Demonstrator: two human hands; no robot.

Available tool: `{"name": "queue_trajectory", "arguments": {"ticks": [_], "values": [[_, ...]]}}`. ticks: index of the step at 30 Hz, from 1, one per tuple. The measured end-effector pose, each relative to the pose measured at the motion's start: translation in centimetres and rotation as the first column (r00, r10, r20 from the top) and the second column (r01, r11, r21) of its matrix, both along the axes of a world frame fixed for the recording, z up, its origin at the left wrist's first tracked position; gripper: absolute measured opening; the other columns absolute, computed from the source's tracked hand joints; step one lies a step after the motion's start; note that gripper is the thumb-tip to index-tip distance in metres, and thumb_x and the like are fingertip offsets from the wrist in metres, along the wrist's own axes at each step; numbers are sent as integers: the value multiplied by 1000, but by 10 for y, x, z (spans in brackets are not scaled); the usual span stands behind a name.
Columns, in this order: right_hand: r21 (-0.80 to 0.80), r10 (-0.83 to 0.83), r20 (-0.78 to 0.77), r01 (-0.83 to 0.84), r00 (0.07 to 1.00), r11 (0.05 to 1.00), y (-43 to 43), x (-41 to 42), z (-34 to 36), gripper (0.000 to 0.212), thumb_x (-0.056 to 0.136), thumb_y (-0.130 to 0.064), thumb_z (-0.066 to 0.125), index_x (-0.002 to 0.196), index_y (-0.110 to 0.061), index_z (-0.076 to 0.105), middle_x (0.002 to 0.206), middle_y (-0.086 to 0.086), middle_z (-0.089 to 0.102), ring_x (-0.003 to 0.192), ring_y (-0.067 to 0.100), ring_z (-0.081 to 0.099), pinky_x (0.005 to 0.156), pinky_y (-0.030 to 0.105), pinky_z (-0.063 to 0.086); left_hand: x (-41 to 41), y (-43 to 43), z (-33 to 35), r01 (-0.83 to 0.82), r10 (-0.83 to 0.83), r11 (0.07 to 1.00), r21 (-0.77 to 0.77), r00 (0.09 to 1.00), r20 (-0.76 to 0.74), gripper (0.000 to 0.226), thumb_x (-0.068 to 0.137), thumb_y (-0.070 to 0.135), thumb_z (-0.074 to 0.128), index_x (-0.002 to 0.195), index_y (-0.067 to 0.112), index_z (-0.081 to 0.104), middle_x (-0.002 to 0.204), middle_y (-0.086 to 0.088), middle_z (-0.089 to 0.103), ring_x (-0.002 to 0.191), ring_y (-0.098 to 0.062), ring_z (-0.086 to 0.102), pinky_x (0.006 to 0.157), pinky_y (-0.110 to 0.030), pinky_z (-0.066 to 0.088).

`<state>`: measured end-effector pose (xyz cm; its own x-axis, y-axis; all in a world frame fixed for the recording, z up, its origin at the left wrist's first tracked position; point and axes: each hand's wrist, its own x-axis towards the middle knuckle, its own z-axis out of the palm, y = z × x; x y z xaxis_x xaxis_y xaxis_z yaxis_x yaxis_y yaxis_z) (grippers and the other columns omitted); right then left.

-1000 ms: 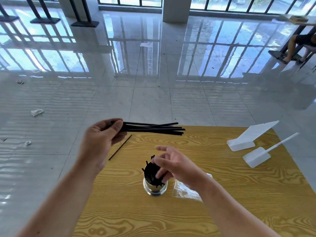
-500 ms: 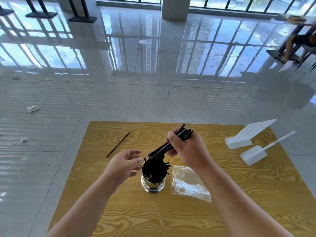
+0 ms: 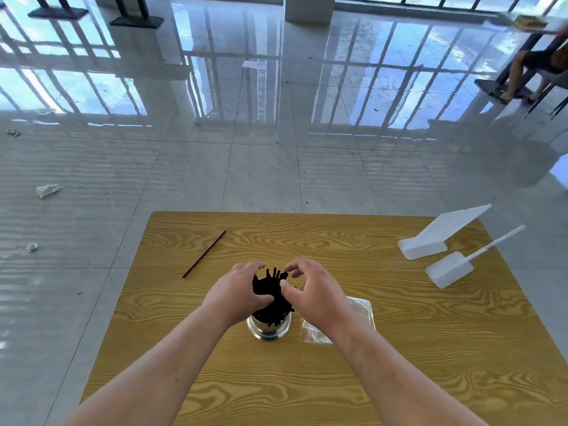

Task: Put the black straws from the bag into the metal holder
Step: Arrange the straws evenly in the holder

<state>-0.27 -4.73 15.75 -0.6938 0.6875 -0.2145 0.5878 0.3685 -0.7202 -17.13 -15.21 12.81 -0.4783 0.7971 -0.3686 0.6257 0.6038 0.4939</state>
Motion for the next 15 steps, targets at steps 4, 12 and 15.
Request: {"name": "queue_trajectory", "arguments": {"ticks": [4, 12, 15], "values": [[-101, 77, 84, -68, 993, 993, -4, 2, -8, 32, 97, -40, 64, 126, -29, 66, 118, -10, 66, 104, 9, 64, 90, 34, 58, 4, 5, 3, 62, -59, 997, 48, 996, -70, 31, 88, 37, 74, 119, 36, 70, 124, 10, 66, 99, -11, 66, 76, -25, 55], [-59, 11, 52, -8, 999, 998, 2, -1, -8, 16, 96, -38, 60, 110, -34, 65, 103, -18, 65, 89, 1, 62, 65, 18, 44, 4, 8, 9, 89, -81, 993, 73, 991, -107, 24, 88, 39, 75, 110, 39, 67, 100, 16, 71, 91, -7, 68, 67, -18, 48], [-71, -30, 79, 36, 996, 997, 4, -2, -9, 17, 94, -37, 61, 109, -30, 65, 102, -13, 67, 86, 7, 64, 65, 25, 49, 7, 10, 9, 121, -120, 992, 19, 991, -67, 38, 85, 41, 78, 119, 41, 62, 104, 15, 73, 91, -6, 68, 67, -21, 54]]}}
